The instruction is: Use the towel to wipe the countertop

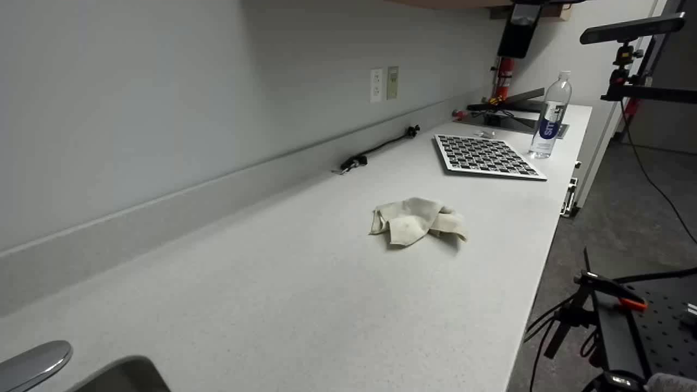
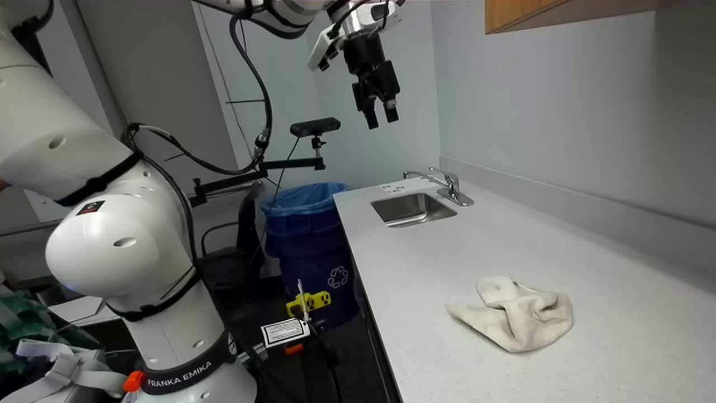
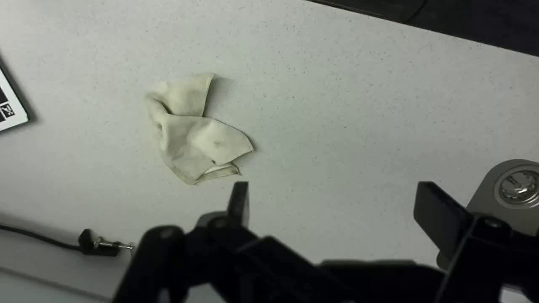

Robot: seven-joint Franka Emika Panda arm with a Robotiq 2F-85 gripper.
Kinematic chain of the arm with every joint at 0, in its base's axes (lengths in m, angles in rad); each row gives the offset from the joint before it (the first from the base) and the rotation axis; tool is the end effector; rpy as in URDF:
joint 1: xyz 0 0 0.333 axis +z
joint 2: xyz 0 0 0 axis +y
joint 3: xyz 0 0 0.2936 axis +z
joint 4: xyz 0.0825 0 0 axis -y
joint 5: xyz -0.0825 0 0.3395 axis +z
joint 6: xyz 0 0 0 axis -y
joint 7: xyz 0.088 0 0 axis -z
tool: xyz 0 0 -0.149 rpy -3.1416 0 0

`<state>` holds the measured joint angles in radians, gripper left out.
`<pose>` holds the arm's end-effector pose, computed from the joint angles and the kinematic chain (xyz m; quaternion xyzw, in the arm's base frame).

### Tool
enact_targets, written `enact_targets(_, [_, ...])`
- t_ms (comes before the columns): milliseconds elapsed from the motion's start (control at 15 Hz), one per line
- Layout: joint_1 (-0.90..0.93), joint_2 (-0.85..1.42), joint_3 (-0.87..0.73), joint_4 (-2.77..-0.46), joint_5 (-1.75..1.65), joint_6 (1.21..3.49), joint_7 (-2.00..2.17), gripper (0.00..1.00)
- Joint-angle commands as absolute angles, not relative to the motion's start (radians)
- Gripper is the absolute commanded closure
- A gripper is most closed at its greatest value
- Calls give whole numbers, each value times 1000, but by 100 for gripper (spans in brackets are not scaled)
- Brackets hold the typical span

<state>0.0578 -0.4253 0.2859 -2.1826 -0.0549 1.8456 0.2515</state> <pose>0.3816 0.1406 0.5055 0.9948 0.0424 0.0584 0.0713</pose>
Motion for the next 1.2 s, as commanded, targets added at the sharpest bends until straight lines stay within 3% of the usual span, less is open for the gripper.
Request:
enact_targets(0, [84, -421, 265, -2180, -65, 1843, 261, 0])
enact_targets(1133, [82, -410, 252, -2180, -60, 1851, 254, 0])
